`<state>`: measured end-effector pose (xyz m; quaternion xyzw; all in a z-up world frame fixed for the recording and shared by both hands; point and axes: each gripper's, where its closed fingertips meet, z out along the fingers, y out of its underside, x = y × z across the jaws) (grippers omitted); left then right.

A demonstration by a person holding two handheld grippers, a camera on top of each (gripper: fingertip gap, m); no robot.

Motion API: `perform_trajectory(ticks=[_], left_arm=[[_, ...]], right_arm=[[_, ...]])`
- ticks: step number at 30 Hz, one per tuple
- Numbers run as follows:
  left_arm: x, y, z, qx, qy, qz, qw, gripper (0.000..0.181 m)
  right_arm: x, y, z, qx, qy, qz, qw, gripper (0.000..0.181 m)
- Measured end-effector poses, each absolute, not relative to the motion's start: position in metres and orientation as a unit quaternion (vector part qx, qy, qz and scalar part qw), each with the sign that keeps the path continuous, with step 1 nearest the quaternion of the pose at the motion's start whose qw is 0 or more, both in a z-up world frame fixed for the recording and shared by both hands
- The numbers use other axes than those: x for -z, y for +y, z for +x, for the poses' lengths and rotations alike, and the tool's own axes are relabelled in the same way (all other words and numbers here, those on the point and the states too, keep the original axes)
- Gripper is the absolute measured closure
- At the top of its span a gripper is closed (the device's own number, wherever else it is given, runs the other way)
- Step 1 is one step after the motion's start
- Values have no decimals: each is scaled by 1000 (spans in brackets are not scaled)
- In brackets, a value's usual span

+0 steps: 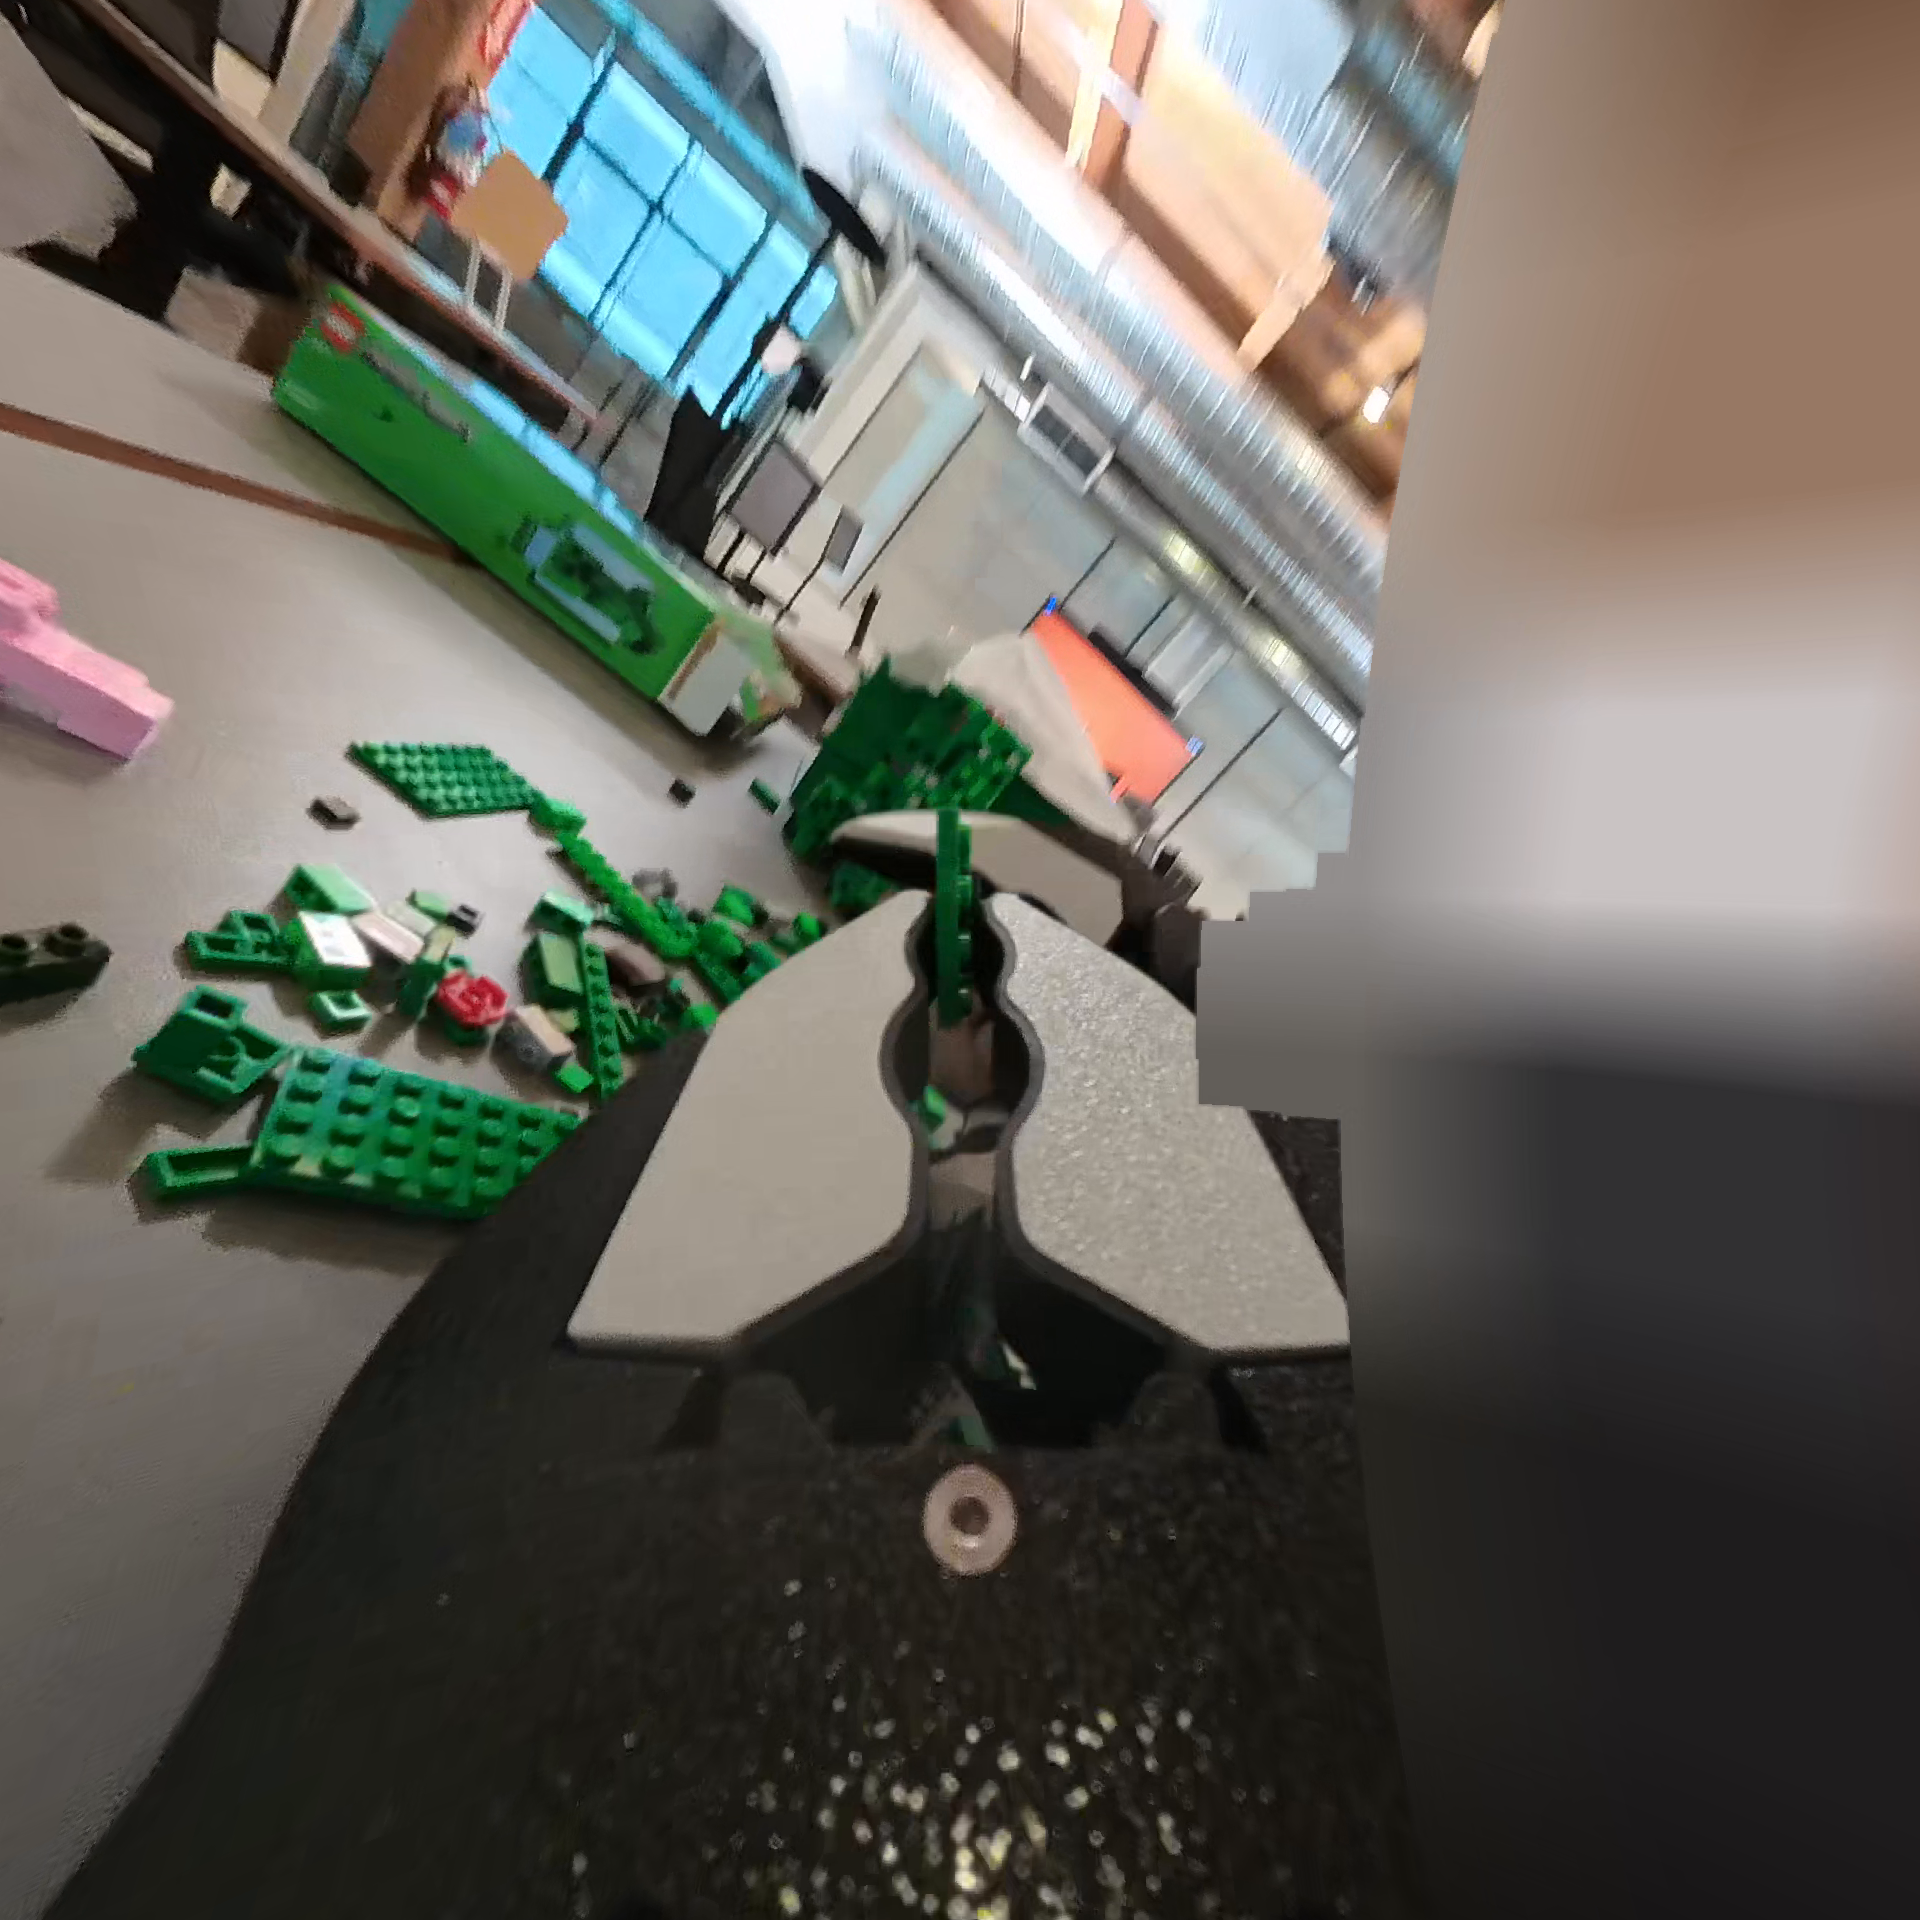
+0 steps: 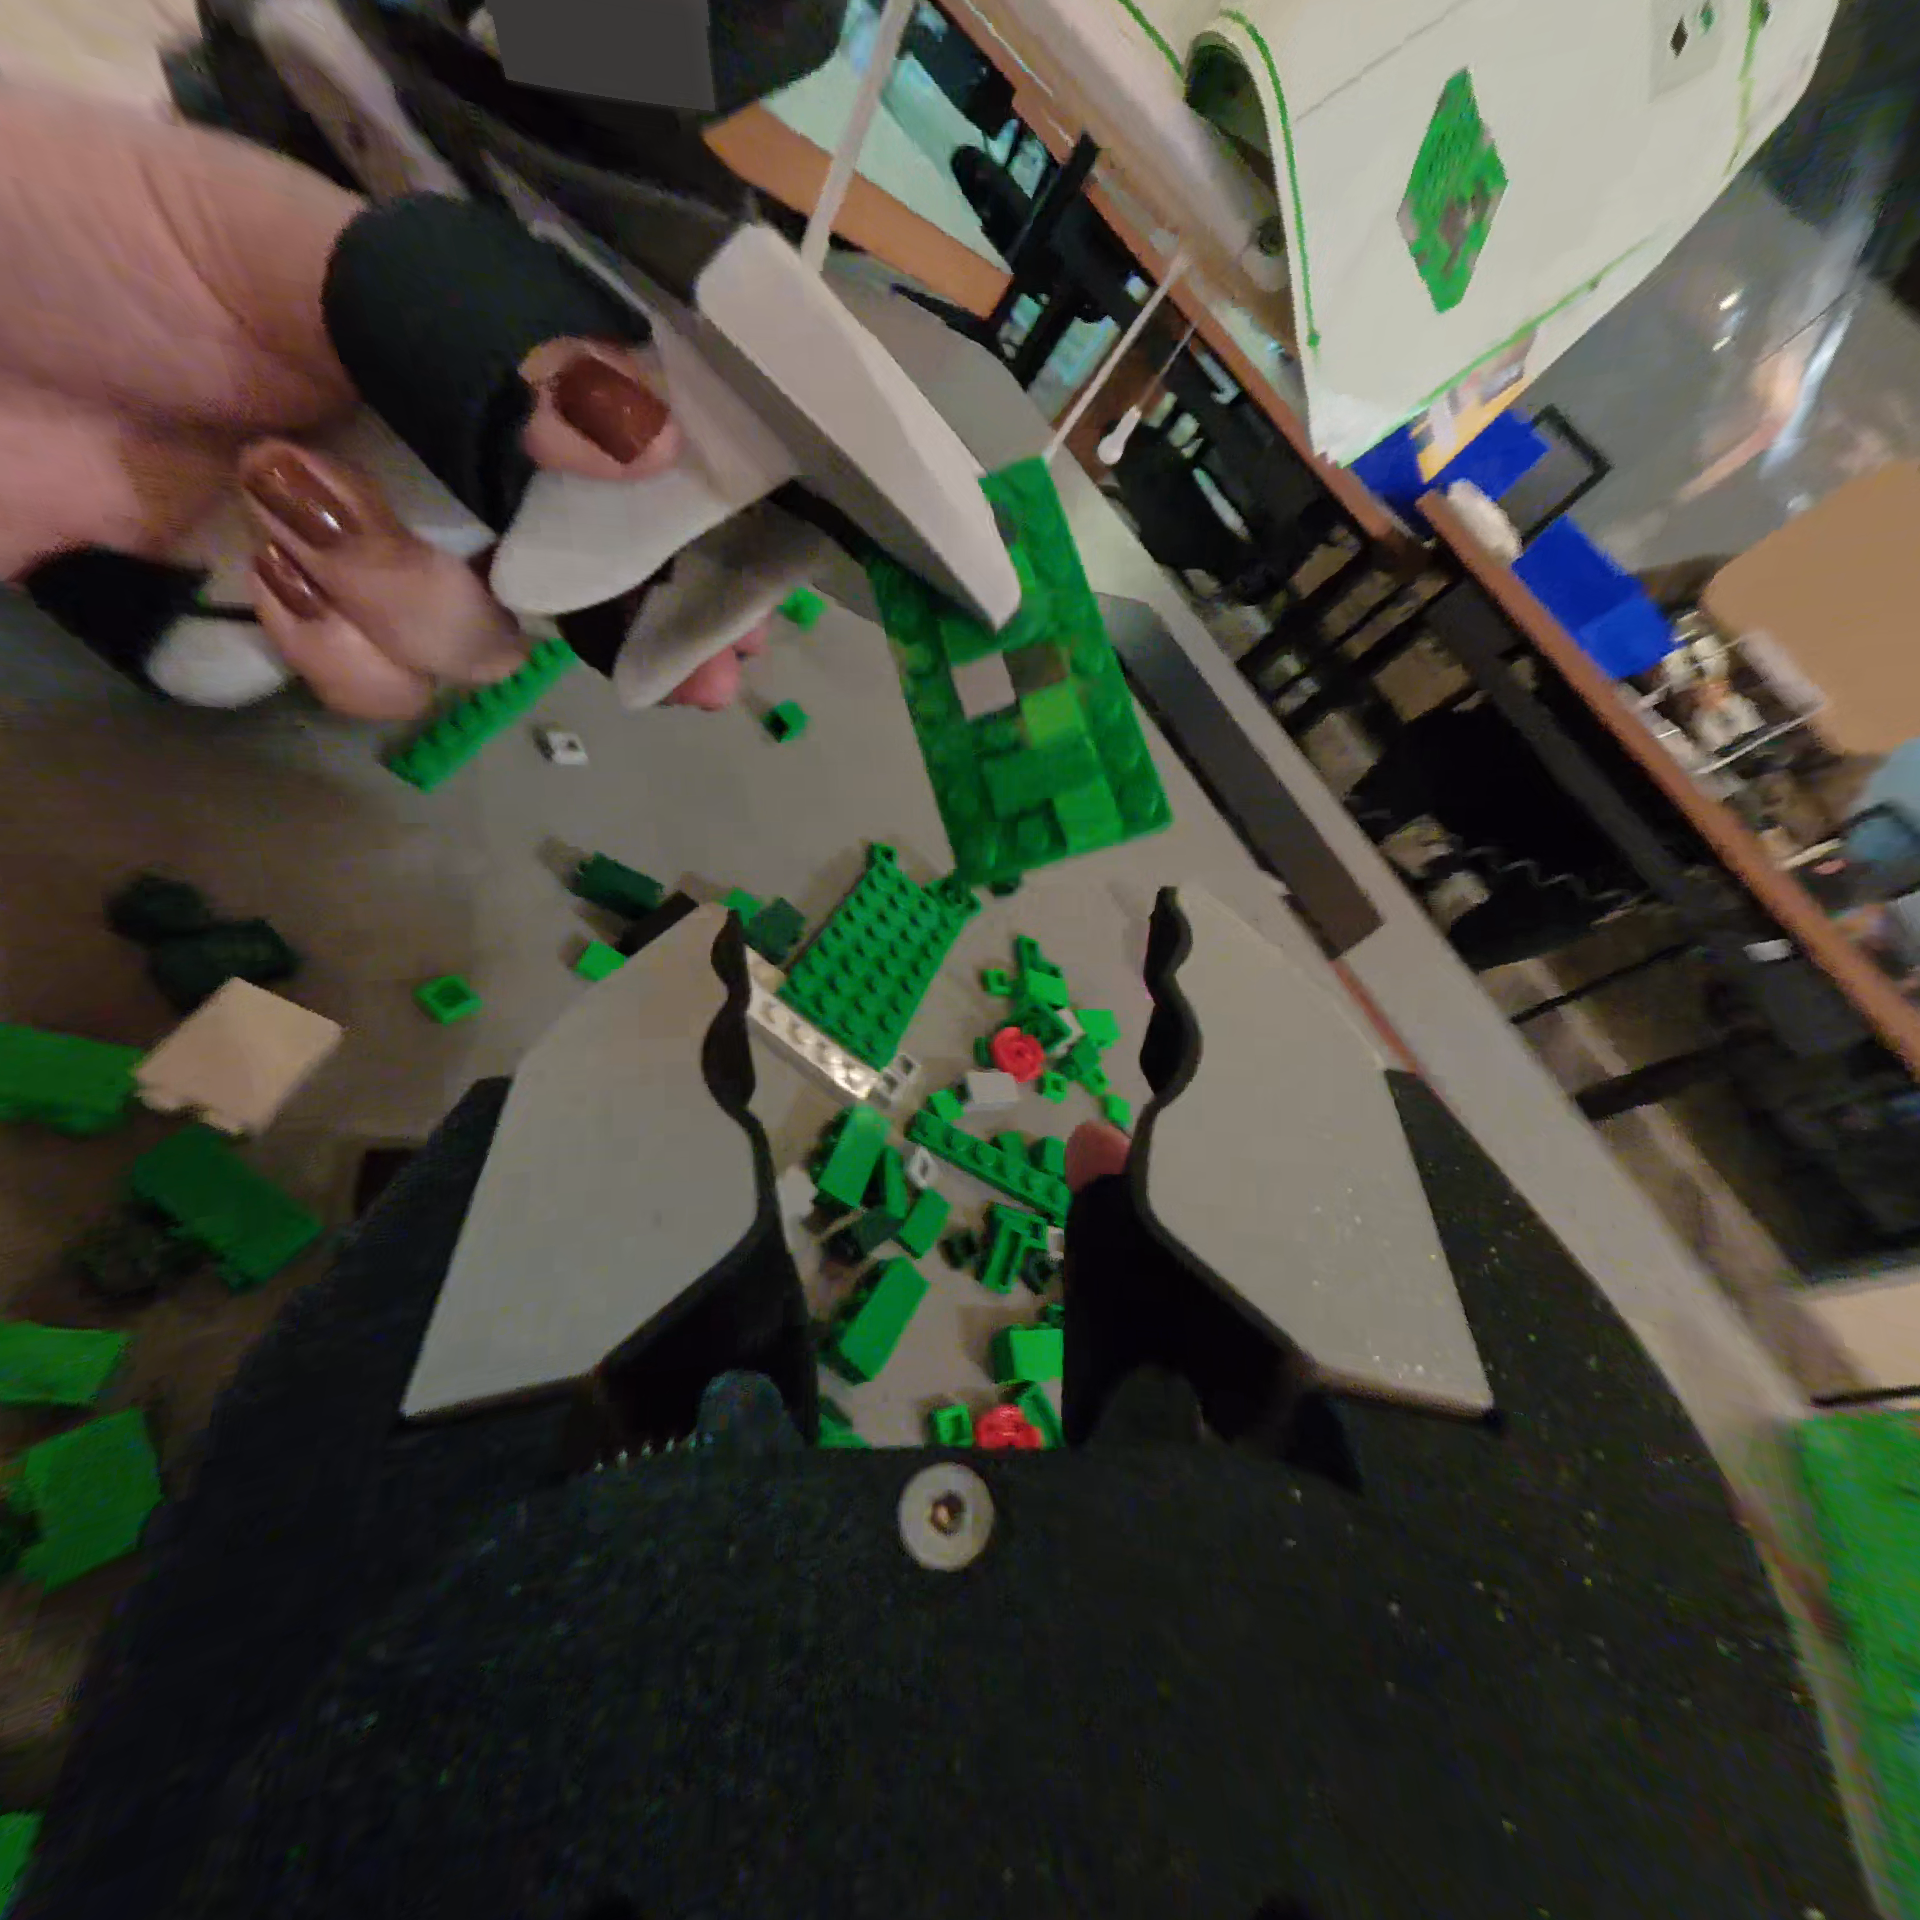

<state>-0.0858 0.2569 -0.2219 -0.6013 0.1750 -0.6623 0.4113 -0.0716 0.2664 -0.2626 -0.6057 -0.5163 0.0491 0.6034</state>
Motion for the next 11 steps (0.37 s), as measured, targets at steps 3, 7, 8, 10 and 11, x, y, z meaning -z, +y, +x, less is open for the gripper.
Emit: perform_trajectory(ticks=[3,7,8,10,11], left_arm=[[211,259,-94,696,146,-565,418,176],[201,253,-93,720,147,-531,423,176],[199,251,-92,723,151,-524,423,176],[199,249,-90,723,160,-521,426,176],[200,248,-89,721,164,-522,426,176]], right_arm=[[260,261,-75,-173,-477,-643,574,117],[240,257,-75,-327,-393,-651,561,122],[236,255,-75,-356,-383,-645,557,124],[226,247,-77,-417,-367,-628,545,134],[222,244,-77,-441,-359,-620,541,140]])
